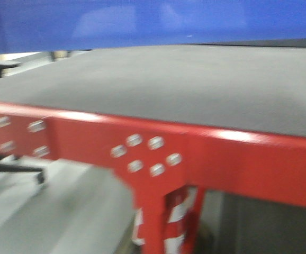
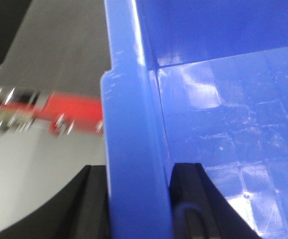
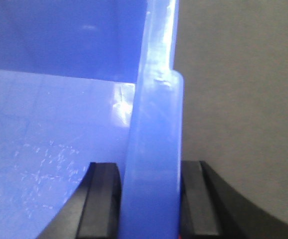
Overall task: Move blue bin to conveyor side
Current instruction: 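Carry the bin over the grey conveyor belt on the red table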
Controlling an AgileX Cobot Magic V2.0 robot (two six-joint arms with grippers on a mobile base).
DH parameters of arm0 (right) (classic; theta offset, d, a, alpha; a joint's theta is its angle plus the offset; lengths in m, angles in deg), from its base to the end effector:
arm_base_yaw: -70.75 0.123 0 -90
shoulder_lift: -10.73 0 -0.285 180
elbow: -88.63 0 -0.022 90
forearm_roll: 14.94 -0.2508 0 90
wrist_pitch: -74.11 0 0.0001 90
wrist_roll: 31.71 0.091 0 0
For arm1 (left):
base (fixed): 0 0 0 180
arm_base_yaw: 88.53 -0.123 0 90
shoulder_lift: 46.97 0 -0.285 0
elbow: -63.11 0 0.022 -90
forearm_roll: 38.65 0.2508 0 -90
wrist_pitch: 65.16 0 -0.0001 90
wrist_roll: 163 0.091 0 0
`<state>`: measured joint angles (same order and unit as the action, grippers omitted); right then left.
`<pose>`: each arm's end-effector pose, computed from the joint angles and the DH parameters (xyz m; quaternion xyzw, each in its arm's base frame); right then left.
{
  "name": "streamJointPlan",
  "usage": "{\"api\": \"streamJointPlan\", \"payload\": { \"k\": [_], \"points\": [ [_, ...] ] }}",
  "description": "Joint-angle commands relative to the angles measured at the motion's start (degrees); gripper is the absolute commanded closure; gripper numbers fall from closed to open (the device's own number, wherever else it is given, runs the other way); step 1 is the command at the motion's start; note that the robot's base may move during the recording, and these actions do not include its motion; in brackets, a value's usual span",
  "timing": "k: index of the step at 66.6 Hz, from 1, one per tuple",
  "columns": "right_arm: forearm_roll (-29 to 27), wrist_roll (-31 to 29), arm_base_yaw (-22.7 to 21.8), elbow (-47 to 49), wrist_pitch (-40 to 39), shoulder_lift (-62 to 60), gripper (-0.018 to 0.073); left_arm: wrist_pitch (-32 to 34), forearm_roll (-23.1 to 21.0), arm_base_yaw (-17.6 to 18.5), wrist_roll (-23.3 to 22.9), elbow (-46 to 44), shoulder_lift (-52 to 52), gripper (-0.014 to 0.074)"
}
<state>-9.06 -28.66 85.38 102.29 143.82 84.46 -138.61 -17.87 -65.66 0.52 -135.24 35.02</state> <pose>0.1920 0.0411 0.4829 -0.0869 0.9001 0.0146 0.4266 0.2282 -0.0627 0.4747 0.0356 0.9149 0.0481 0.3993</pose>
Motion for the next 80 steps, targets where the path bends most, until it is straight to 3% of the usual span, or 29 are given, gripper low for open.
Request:
{"api": "streamJointPlan", "payload": {
  "k": [1,80],
  "points": [
    [0.66,-0.99,-0.06,0.94,-5.89,-1.26,0.0634,3.49,3.93,0.43,1.03,-0.63,-0.95,0.0612],
    [0.66,-0.99,-0.06,0.94,-5.89,-1.26,0.0634,3.49,3.93,0.43,1.03,-0.63,-0.95,0.0612]
  ]
}}
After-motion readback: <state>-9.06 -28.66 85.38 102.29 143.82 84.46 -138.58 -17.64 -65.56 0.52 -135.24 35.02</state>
